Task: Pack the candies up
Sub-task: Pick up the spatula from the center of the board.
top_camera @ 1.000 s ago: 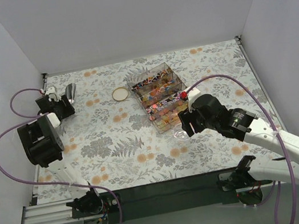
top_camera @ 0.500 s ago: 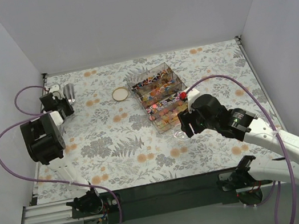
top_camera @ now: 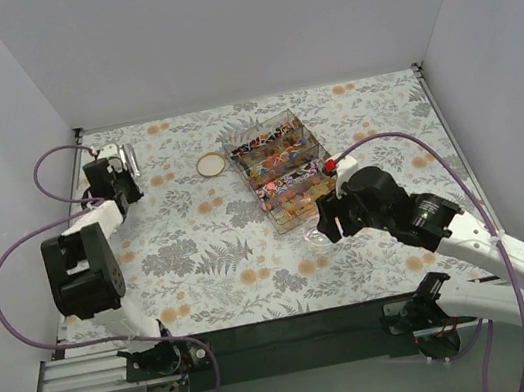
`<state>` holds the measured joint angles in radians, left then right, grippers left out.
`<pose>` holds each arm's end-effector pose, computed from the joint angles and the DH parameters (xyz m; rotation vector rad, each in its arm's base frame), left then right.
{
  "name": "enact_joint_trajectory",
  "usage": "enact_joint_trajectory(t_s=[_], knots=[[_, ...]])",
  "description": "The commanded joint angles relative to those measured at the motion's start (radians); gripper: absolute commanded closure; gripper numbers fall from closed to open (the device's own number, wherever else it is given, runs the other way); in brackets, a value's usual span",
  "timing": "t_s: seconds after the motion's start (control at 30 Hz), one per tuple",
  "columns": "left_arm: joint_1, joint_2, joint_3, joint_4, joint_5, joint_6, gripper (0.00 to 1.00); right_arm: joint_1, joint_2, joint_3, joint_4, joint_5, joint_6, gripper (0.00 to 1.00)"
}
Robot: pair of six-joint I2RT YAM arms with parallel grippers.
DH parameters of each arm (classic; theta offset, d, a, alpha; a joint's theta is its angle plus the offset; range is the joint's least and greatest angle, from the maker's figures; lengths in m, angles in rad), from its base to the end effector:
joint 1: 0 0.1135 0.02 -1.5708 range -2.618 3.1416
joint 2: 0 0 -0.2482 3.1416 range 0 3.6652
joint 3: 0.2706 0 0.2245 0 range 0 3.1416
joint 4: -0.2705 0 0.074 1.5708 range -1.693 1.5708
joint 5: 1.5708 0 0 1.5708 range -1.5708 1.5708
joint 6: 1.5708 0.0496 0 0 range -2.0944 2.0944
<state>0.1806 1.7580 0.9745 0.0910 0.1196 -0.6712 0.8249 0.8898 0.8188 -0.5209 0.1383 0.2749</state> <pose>0.3519 0.0582 0.1685 -0.8863 2.1093 -0.3938 0.1312 0.1320 0.2822 -0.5181 2.1345 0.4815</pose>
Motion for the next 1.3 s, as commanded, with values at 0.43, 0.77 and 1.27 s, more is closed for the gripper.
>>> enact_joint_trajectory(t_s=[0.43, 0.77, 1.27], knots=[[-0.651, -0.624, -0.072, -0.536, 0.25, -0.034, 1.0, -0.334, 0.25, 0.459, -0.146, -0.525, -0.056, 0.28], [-0.859, -0.672, -0.085, -0.625, 0.262, 0.028, 1.0, -0.379, 0.417, 0.523, -0.137, -0.71, 0.044, 0.34], [-0.943, -0.64, -0.042, -0.623, 0.203, 0.122, 1.0, -0.379, 0.508, 0.41, -0.038, -0.764, 0.116, 0.45]])
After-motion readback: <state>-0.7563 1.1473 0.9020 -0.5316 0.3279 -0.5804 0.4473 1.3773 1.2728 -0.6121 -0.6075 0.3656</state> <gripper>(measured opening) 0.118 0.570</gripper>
